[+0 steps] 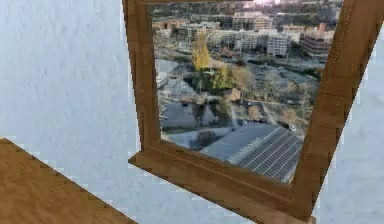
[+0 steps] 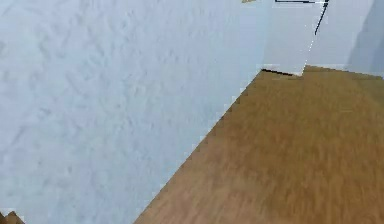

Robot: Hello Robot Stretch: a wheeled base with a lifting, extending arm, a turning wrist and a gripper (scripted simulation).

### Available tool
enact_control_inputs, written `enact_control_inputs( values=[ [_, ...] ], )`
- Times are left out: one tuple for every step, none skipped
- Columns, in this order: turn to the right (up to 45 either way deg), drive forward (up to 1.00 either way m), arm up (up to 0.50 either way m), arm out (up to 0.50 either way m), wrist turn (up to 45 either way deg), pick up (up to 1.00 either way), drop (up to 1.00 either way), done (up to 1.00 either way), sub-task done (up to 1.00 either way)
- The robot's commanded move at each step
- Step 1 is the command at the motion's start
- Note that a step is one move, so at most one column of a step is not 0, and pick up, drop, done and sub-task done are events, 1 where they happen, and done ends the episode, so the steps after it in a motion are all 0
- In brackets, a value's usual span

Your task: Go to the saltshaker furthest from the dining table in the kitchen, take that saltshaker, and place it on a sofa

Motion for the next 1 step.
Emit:
enact_control_inputs(
  values=[
    [-9.0, 0.0, 0.0, 0.0, 0.0, 0.0, 0.0, 0.0, 0.0]
  ],
)
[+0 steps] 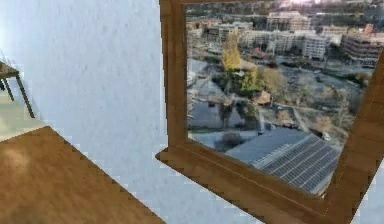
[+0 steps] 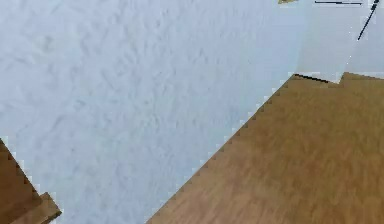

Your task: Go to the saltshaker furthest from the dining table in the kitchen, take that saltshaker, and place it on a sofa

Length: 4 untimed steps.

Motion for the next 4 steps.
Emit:
enact_control_inputs(
  values=[
    [0.0, 0.35, 0.0, 0.0, 0.0, 0.0, 0.0, 0.0, 0.0],
    [-45.0, 0.0, 0.0, 0.0, 0.0, 0.0, 0.0, 0.0, 0.0],
    [-24.0, 0.0, 0.0, 0.0, 0.0, 0.0, 0.0, 0.0, 0.0],
    [-3.0, 0.0, 0.0, 0.0, 0.0, 0.0, 0.0, 0.0, 0.0]
  ],
)
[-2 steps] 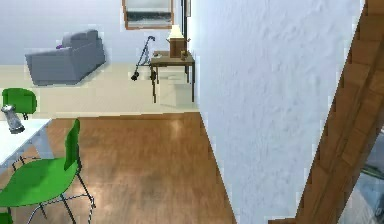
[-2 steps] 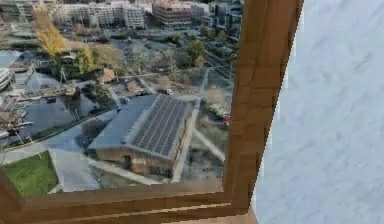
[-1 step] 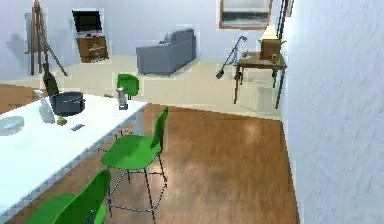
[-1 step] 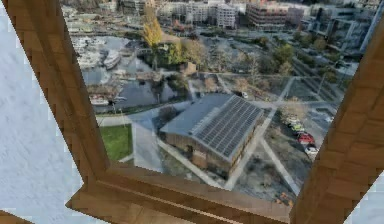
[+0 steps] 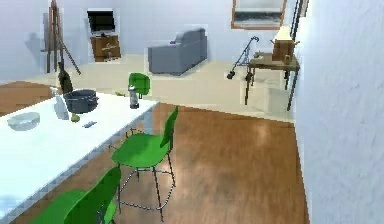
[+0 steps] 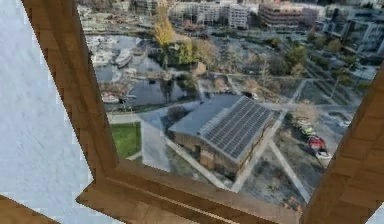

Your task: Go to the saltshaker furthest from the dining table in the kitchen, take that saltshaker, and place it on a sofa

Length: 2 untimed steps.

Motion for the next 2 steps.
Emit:
enact_control_inputs(
  values=[
    [0.0, 0.65, 0.0, 0.0, 0.0, 0.0, 0.0, 0.0, 0.0],
    [-45.0, 0.0, 0.0, 0.0, 0.0, 0.0, 0.0, 0.0, 0.0]
  ],
)
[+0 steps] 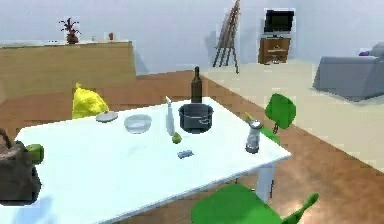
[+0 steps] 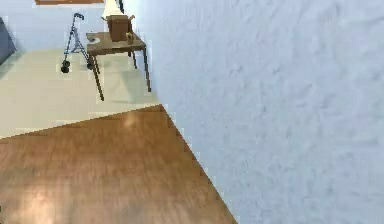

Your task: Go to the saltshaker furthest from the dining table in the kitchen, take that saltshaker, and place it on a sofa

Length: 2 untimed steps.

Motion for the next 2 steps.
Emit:
enact_control_inputs(
  values=[
    [-45.0, 0.0, 0.0, 0.0, 0.0, 0.0, 0.0, 0.0, 0.0],
    [-45.0, 0.0, 0.0, 0.0, 0.0, 0.0, 0.0, 0.0, 0.0]
  ],
)
